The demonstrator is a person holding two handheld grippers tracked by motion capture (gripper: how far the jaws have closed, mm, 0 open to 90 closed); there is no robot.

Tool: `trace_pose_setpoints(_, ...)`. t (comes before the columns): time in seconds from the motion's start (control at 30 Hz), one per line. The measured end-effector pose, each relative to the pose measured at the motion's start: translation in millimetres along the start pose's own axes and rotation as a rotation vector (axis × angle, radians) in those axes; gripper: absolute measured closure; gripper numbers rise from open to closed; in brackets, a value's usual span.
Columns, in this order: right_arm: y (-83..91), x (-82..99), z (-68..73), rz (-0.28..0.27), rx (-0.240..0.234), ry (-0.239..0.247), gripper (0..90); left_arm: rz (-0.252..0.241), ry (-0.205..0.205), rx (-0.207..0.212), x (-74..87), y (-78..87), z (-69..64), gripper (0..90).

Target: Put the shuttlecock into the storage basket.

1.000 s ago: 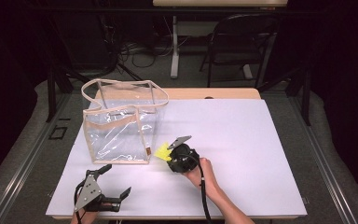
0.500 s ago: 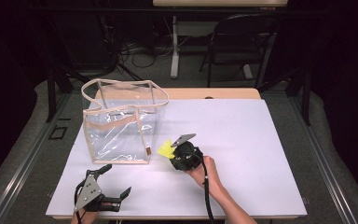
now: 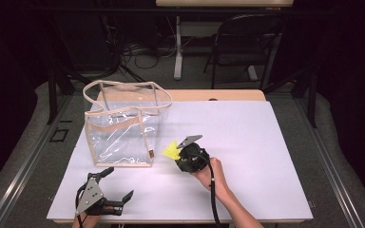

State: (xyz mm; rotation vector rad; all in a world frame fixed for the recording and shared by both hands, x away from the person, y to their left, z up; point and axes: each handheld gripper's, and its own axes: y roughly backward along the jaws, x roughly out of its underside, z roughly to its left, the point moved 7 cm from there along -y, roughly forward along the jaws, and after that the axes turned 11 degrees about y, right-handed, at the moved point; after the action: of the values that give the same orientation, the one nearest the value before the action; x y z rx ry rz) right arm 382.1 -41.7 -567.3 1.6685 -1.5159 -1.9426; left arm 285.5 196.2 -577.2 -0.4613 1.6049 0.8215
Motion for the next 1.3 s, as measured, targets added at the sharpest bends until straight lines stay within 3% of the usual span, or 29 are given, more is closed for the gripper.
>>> trace_pose_setpoints(0.53,11.3,0.1,-14.4,-0.014,0.044,-0.007,64.4,-0.002,0.001,-0.001,-0.1,0.6,0.3,0.0)
trace_pose_setpoints(1.3,21.0,-2.3,-20.7,-0.025,0.066,-0.007,64.4,0.003,-0.005,-0.001,0.2,0.6,0.1,0.0)
